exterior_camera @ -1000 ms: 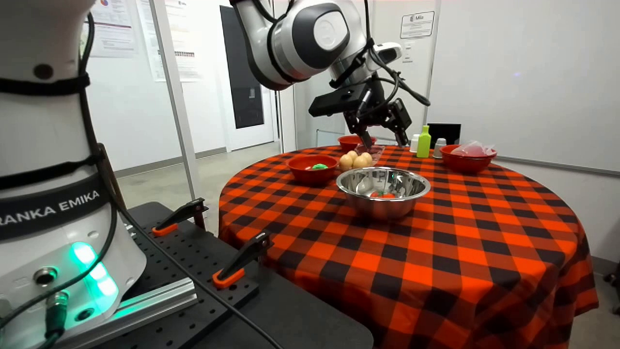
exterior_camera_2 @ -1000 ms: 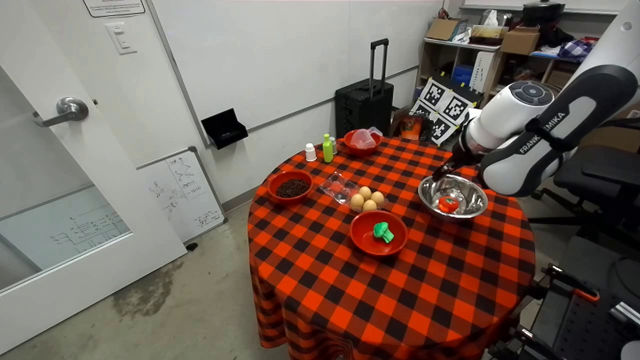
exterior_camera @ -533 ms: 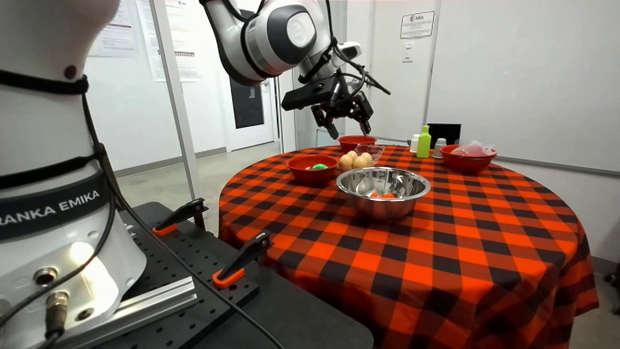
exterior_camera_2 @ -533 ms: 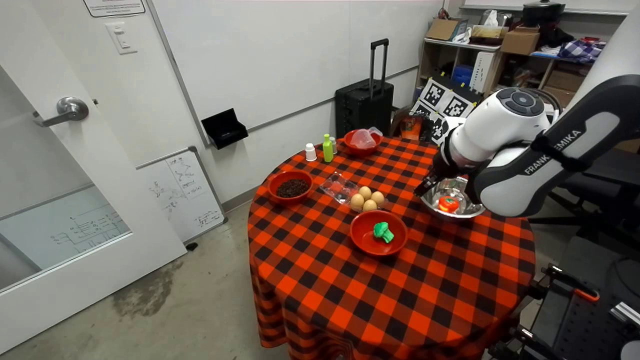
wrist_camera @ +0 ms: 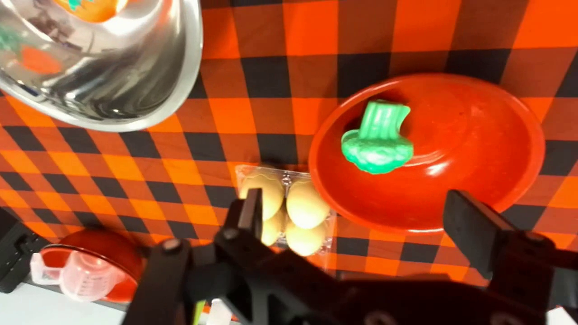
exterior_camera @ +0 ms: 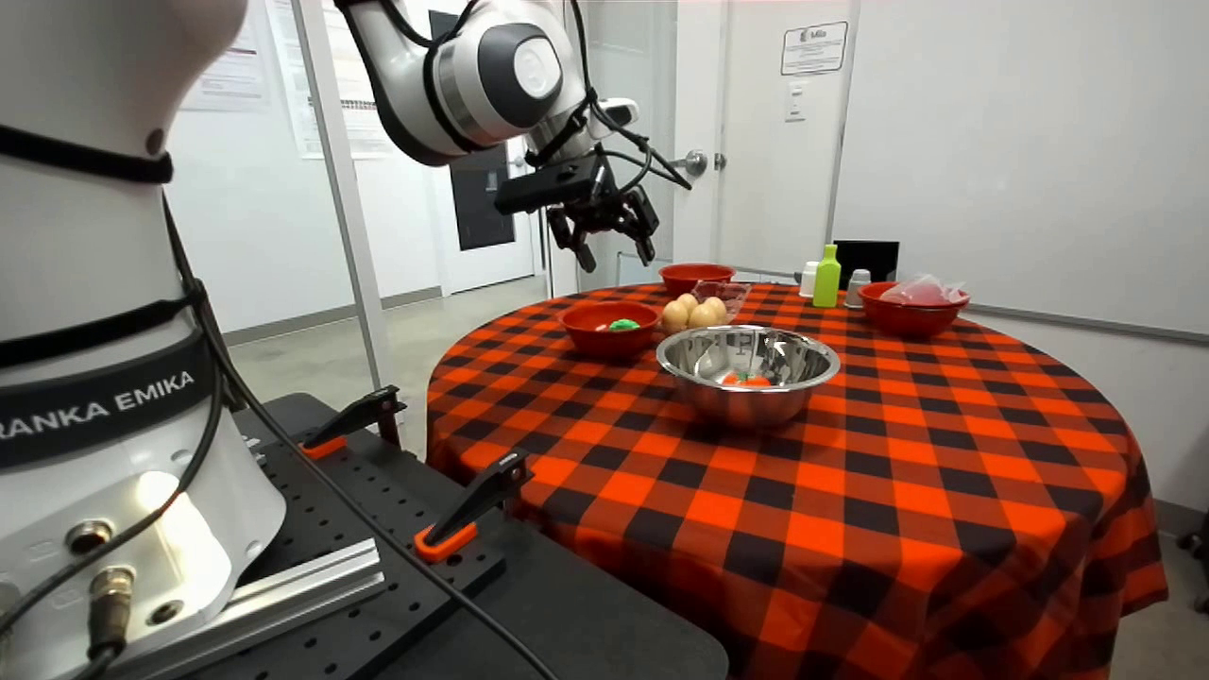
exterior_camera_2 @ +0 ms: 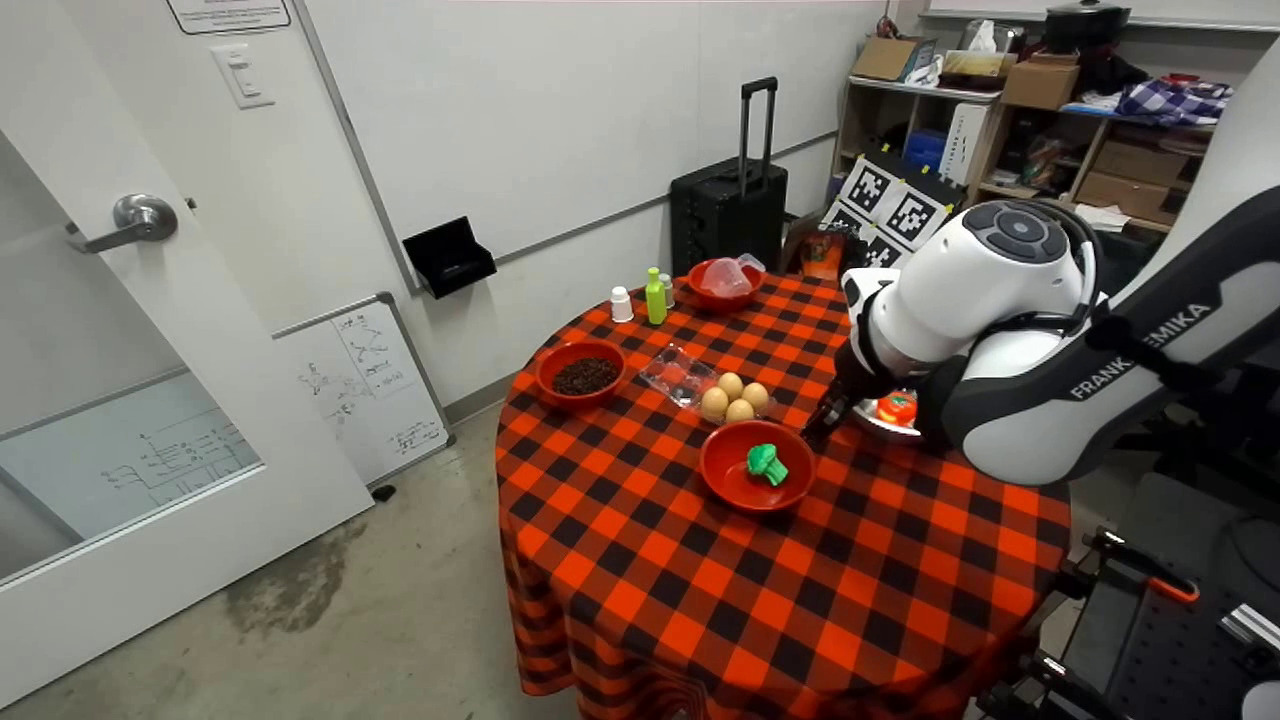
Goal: Put the tomato toy in the silver bowl then put the broccoli toy on the table
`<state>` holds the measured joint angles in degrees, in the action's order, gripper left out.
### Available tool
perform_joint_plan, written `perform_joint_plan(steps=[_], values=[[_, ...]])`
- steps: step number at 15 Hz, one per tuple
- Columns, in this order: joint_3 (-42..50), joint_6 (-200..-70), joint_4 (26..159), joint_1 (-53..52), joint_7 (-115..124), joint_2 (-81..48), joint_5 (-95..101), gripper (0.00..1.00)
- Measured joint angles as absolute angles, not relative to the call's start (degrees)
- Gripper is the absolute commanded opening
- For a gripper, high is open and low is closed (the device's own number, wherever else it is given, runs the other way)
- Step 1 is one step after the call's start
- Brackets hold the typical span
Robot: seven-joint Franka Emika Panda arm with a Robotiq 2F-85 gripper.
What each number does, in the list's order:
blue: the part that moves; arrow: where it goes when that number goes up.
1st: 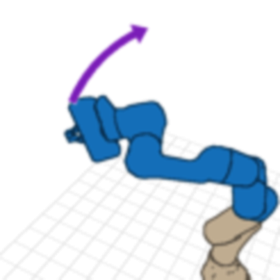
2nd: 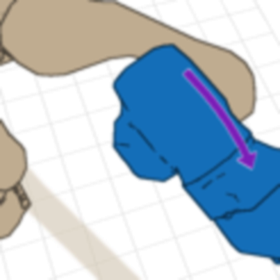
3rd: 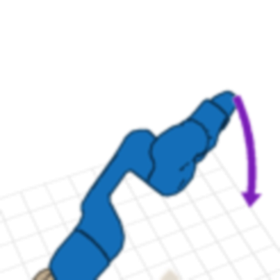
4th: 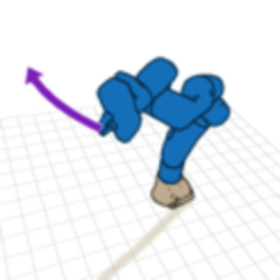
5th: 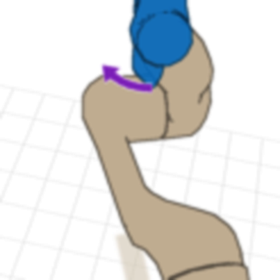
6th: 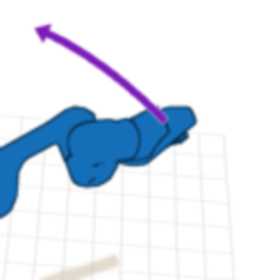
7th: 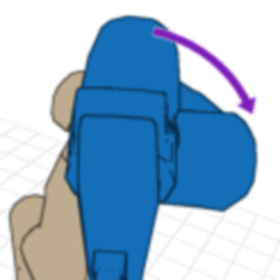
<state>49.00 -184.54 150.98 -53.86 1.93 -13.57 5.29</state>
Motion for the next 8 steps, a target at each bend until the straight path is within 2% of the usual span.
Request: perform_joint_plan(steps=[3,8], values=[[48.03,-181.47,151.0,-54.97,1.93,-12.5,5.3,1.0],[41.32,-176.56,150.62,-51.76,0.08,-9.77,4.9,1.0]])
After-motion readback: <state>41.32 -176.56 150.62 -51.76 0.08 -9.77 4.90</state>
